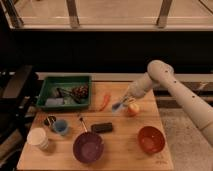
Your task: Place towel in red bowl
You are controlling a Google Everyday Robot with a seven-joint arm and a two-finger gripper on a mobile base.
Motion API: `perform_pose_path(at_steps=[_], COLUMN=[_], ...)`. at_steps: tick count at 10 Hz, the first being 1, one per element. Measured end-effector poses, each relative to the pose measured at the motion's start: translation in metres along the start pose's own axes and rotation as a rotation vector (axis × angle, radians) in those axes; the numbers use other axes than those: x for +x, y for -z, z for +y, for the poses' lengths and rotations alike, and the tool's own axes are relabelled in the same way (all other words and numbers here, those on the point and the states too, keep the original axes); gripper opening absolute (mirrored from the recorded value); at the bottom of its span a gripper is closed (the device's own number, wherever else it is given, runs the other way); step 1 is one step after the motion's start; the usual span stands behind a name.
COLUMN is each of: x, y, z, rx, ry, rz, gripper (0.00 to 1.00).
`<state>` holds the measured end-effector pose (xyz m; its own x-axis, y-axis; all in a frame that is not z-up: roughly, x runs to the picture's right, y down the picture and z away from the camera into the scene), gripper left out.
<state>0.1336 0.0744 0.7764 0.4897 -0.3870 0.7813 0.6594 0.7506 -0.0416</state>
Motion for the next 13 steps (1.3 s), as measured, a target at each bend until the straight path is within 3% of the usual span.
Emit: perform_pose_path(at_steps=[4, 7, 10, 13], x=[-0.036, -0.045, -0.047, -0.040], y=[0.037, 0.057, 0.053, 0.039], z=[0.066, 0.119, 0.149, 0.188], rx=[-0.035, -0.057, -0.086, -0.077], ry=[-0.030, -0.134, -0.220, -0.314], rz=[0.016, 0.042, 0.051, 0.017], gripper=[0.08, 0.08, 0.30, 0.63])
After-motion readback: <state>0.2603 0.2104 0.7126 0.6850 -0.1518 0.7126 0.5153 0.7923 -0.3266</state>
